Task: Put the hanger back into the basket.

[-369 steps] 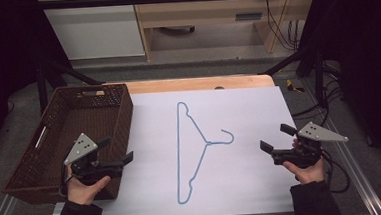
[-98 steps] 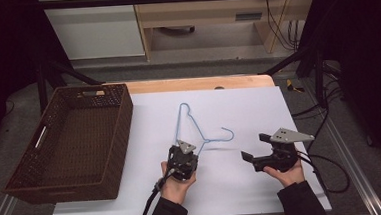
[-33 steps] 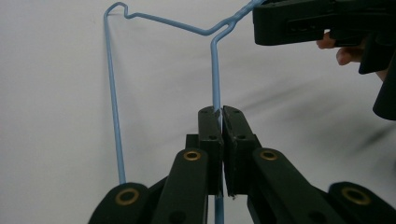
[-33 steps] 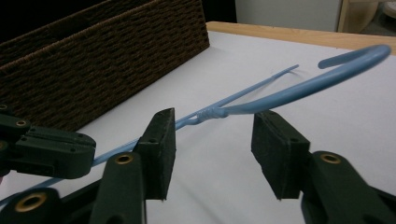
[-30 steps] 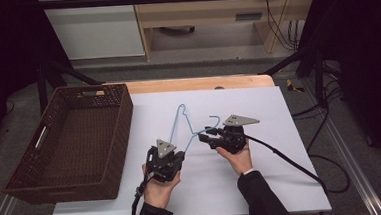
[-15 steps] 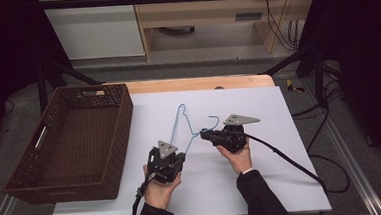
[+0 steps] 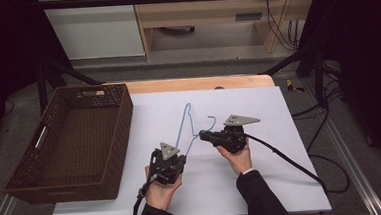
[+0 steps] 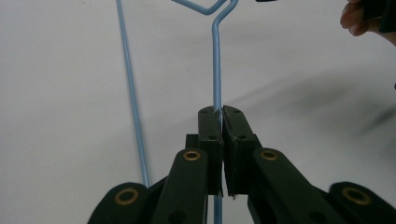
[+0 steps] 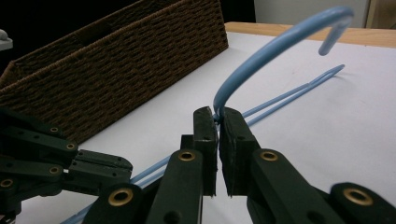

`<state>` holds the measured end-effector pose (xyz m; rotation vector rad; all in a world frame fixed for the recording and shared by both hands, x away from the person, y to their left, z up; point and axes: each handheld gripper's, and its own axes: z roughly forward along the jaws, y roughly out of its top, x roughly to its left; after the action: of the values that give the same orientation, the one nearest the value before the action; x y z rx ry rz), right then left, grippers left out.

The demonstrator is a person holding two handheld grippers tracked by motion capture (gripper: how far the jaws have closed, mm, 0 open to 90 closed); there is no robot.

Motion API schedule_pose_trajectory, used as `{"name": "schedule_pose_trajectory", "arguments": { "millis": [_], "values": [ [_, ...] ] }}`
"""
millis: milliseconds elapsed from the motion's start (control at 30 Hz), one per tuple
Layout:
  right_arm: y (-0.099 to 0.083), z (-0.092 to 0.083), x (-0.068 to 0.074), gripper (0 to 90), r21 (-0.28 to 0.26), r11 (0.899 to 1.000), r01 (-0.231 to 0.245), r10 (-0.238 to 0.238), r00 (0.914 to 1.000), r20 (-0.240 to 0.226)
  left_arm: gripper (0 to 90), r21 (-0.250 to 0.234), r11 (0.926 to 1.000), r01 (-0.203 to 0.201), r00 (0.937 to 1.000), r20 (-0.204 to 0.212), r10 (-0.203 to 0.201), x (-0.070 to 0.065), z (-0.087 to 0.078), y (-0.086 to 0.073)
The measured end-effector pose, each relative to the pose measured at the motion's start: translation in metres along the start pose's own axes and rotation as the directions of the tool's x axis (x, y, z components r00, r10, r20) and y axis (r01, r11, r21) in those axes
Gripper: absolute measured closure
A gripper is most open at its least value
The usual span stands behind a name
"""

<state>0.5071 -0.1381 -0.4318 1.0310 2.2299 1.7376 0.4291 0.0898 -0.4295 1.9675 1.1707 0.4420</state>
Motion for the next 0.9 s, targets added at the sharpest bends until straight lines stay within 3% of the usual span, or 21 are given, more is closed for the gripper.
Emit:
{"name": "schedule_pose_trajectory", "arguments": {
  "millis": [200,300,567,767,900],
  "values": [
    [0.000,0.000,0.000,86.1,0.004,1.000,0.007,-0.007,1.0000,0.005,85.1,-0.019,0.9997,-0.015,0.9999,-0.002,0.015,0.001,0.000,0.001],
    [0.000,0.000,0.001,86.1,0.001,1.000,0.008,-0.008,0.9999,0.008,73.0,-0.020,0.9994,-0.029,0.9995,-0.010,0.029,0.001,-0.001,0.005],
    [0.000,0.000,0.001,86.1,0.001,1.000,0.010,-0.010,0.9999,0.008,63.1,0.069,0.9904,-0.120,0.9923,-0.021,0.122,-0.002,0.016,0.021],
    [0.000,-0.001,0.002,86.1,0.001,1.000,0.012,-0.012,0.9999,0.009,68.9,0.105,0.9829,-0.151,0.9875,-0.029,0.155,-0.003,0.028,0.023],
    [0.000,-0.001,0.002,86.1,0.001,1.000,0.011,-0.011,0.9999,0.013,78.0,0.095,0.9843,-0.149,0.9876,-0.035,0.153,-0.005,0.030,0.023]
  ]
}}
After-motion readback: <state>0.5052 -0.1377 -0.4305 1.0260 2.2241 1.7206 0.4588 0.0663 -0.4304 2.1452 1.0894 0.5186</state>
